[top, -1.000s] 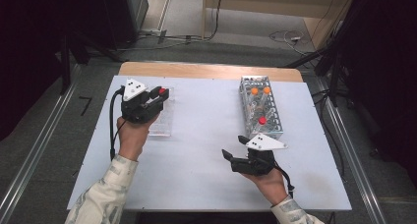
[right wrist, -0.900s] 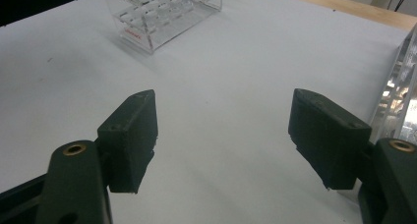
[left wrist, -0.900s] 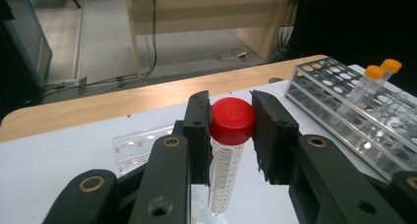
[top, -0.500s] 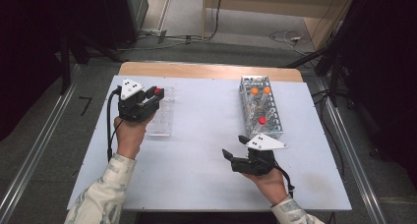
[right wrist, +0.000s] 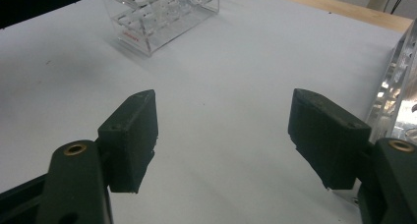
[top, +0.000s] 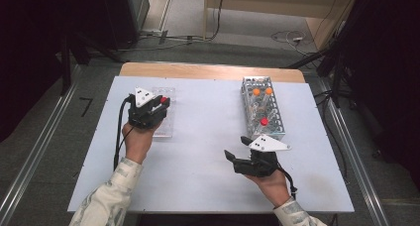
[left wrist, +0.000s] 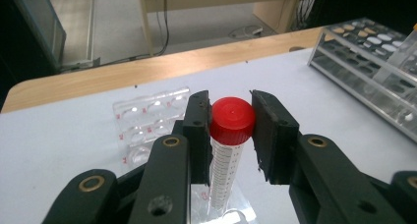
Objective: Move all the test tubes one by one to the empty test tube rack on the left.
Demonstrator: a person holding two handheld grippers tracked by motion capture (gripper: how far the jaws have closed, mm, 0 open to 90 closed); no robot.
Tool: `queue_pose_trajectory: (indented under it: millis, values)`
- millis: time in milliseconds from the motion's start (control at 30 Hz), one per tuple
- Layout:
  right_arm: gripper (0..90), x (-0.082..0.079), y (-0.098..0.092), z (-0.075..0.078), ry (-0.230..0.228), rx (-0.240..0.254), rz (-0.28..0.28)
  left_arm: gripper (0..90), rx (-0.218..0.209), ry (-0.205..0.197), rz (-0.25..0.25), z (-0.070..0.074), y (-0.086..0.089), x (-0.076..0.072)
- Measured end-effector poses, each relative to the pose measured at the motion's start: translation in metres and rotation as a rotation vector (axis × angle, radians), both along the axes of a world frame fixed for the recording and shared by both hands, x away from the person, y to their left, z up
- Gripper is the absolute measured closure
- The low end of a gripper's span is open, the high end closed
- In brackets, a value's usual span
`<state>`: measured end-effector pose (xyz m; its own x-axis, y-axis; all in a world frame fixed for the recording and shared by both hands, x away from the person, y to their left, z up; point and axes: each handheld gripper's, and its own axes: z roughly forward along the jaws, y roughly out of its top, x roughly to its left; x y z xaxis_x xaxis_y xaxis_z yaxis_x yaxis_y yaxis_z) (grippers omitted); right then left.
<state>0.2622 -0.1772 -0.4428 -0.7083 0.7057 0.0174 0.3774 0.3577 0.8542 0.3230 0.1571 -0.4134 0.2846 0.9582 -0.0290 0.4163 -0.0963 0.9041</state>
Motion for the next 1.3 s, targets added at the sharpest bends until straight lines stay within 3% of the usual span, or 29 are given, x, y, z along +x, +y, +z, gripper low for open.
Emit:
queue_pose_trajectory:
  millis: [233, 367, 567, 767, 900, 1000, 1300]
  values:
    - [25.8, 0.0, -0.001, 0.0, -0.001, -0.002, -0.002, 69.7, 0.013, 0.036, 0.01, -0.012, -0.002, 0.001]
    - [25.7, 0.0, -0.001, 0.0, 0.001, -0.003, -0.004, 68.9, 0.009, 0.033, 0.012, -0.013, -0.001, 0.001]
    - [25.8, 0.0, -0.001, 0.0, 0.001, -0.002, -0.006, 55.5, -0.028, 0.022, 0.004, -0.011, 0.001, 0.0]
    - [25.8, 0.001, -0.003, 0.001, 0.0, 0.0, -0.014, 35.1, -0.083, 0.012, 0.021, -0.008, 0.001, -0.004]
    - [25.8, 0.002, -0.006, 0.002, -0.004, 0.003, -0.023, 22.2, -0.086, 0.017, 0.036, -0.006, 0.002, -0.008]
    - [25.9, 0.002, -0.01, 0.003, -0.006, 0.008, -0.034, 18.7, -0.105, 0.014, 0.039, -0.003, 0.005, -0.012]
    - [26.0, 0.005, -0.026, 0.004, -0.015, 0.005, -0.083, 15.6, -0.098, 0.014, 0.048, -0.001, 0.01, -0.022]
